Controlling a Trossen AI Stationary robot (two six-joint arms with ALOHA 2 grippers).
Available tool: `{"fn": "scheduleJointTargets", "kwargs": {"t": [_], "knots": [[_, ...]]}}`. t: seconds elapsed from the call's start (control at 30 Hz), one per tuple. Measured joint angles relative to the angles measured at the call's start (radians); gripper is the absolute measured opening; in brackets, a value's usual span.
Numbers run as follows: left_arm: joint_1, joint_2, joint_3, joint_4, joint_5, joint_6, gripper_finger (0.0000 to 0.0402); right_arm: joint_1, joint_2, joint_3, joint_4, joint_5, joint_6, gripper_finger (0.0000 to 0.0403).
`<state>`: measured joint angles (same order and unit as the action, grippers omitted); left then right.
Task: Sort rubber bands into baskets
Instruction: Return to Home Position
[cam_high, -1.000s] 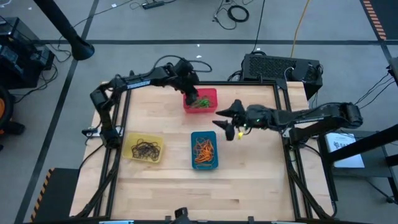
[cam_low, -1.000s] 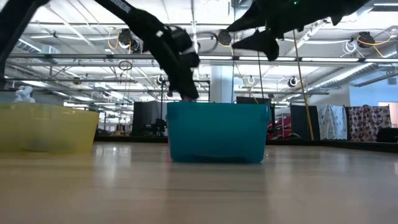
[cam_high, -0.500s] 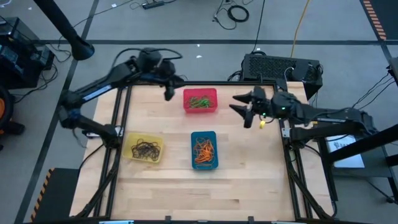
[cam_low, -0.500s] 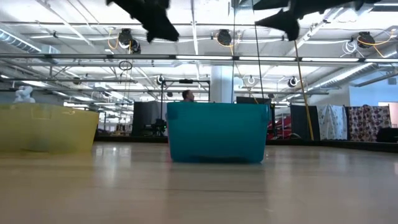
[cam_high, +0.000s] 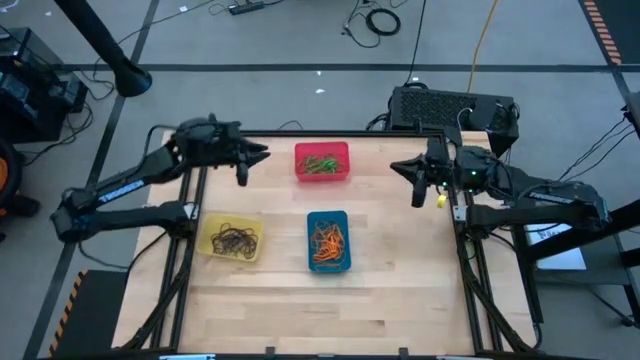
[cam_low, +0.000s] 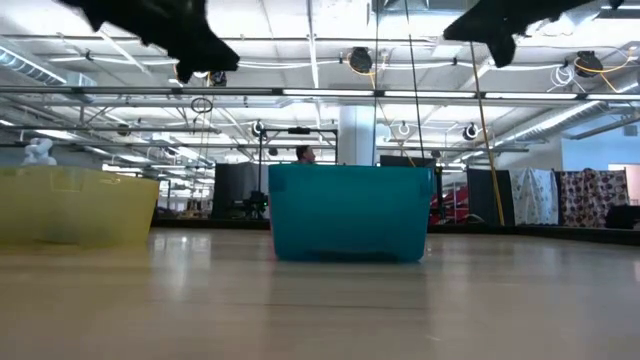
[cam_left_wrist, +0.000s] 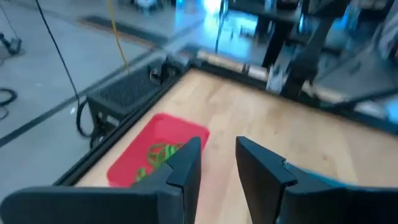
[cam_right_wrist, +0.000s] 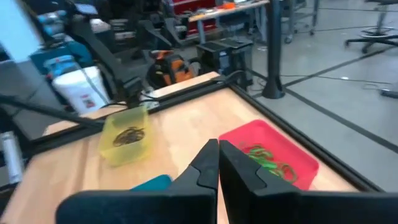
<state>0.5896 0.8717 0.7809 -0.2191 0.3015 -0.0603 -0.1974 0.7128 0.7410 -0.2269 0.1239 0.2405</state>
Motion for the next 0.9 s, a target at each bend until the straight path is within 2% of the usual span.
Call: {"fn": "scheduleJointTargets", "kwargs": {"t": [0.07,0.27,0.47,0.7,0.9], "knots": [[0.001,-0.066,-0.078,0.078,0.000,-0.051,0.0107,0.000,-0.037,0.000,-0.031,-0.026,-0.002,0.0003],[0.001,-0.259,-0.242,0.143,-0.021,-0.152,0.0107,0.000,-0.188,-0.074,-0.034,-0.080,0.026,0.0001],[0.001,-0.421,-0.337,0.143,-0.070,-0.205,0.0107,0.000,-0.343,-0.273,0.135,-0.079,0.138,0.0001],[0.001,-0.537,-0.440,0.155,-0.079,-0.225,0.0107,0.001,-0.396,-0.525,0.457,-0.127,0.254,0.0000],[0.002,-0.592,-0.511,0.159,-0.084,-0.276,0.0107,0.000,-0.416,-0.619,0.505,-0.130,0.298,0.0000]]}}
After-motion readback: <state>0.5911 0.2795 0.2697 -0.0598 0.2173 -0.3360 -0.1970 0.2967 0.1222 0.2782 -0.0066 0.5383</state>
